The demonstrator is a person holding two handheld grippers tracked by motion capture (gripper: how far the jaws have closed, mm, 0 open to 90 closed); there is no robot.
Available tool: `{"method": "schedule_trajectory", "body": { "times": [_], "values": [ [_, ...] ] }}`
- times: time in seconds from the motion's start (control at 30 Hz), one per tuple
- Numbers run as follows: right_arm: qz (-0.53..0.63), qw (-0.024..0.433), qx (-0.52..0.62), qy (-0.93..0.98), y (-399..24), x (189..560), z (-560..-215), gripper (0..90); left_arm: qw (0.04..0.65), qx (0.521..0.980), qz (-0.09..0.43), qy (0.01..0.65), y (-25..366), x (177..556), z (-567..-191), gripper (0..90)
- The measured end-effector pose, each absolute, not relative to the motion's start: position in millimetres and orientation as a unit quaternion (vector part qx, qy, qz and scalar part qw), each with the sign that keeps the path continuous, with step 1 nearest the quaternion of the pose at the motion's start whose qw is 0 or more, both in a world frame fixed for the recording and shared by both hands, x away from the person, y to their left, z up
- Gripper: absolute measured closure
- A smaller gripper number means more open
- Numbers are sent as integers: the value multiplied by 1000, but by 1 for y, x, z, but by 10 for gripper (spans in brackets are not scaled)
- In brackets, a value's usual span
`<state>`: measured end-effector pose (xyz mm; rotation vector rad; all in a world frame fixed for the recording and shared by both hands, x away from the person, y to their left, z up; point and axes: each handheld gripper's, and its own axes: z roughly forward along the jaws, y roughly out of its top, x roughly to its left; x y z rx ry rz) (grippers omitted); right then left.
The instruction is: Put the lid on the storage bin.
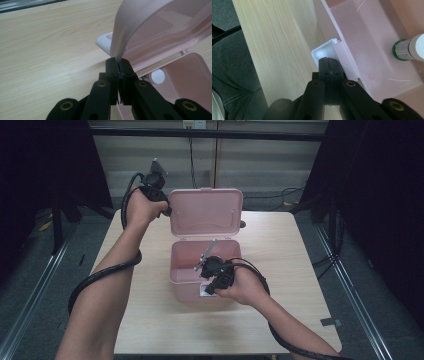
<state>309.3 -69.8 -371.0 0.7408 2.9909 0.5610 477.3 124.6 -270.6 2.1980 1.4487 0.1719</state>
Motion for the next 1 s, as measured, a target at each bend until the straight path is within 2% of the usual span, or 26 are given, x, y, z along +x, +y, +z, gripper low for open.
{"method": "schedule_trajectory", "body": {
  "times": [1.0],
  "values": [
    [173,5,245,954,-66,313,-370,900,246,816,62,520,128,456,-267,869]
  ]
}}
